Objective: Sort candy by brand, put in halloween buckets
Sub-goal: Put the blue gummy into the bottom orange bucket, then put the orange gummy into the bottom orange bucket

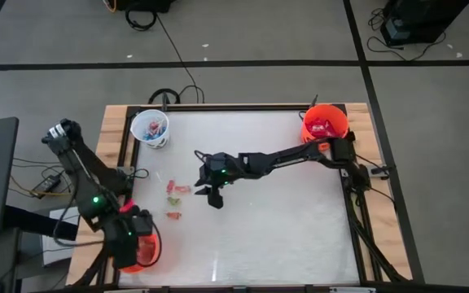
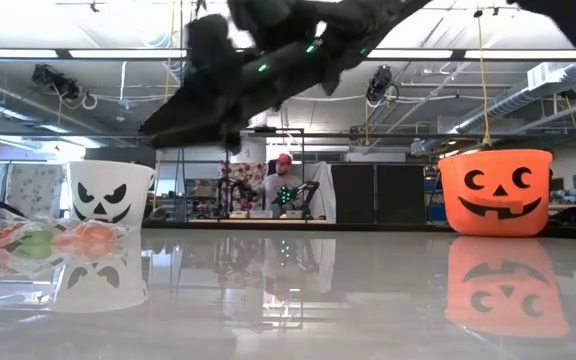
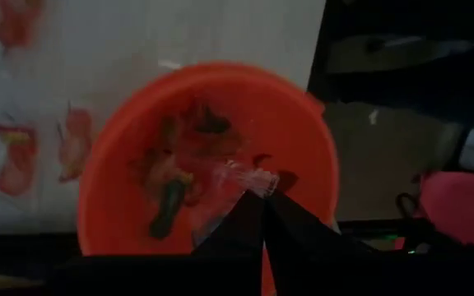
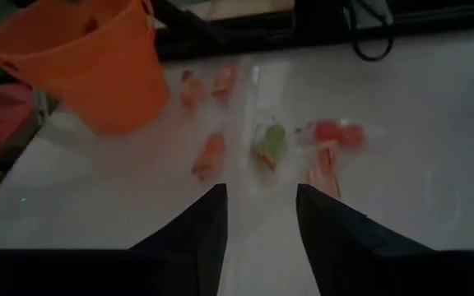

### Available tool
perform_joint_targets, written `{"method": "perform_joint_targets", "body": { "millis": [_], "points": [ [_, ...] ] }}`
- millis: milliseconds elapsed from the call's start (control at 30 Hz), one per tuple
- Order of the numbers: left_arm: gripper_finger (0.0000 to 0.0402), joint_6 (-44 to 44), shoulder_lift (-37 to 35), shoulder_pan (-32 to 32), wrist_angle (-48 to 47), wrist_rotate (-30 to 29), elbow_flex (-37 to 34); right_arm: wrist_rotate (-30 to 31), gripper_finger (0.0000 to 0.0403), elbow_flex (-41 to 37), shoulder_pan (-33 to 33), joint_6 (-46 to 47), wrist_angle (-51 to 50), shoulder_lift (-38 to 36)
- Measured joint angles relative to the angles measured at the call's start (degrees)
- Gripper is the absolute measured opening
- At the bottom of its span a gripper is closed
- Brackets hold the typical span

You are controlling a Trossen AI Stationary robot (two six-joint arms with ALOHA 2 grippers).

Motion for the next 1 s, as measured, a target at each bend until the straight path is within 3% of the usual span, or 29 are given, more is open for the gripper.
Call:
{"method": "perform_joint_targets", "body": {
  "millis": [200,500,600,700,800,1000],
  "points": [
    [0.0034,-5.9,2.0,-3.2,6.3,-0.3,-3.1,2.4,0.0169,6.3,-0.7,-1.5,0.0,8.0],
    [0.0152,-19.8,2.0,-5.3,11.3,0.0,-4.7,-0.4,0.0189,15.3,-1.9,-1.9,2.9,18.4],
    [0.0166,-23.8,1.8,-5.2,13.6,-1.6,-4.6,-3.4,0.0191,17.1,-2.0,-1.6,3.3,20.7],
    [0.0167,-24.3,1.8,-5.2,15.1,-4.4,-3.2,-0.8,0.0185,17.6,-2.0,-0.2,1.3,21.3],
    [0.0166,-26.3,1.7,-5.2,12.9,-7.6,-1.6,5.7,0.0155,17.3,-1.9,-1.6,-1.4,21.2],
    [0.0156,-27.0,1.7,-5.2,1.3,-13.6,2.7,8.1,0.003,17.4,-2.2,-3.4,-3.8,21.1]
  ]
}}
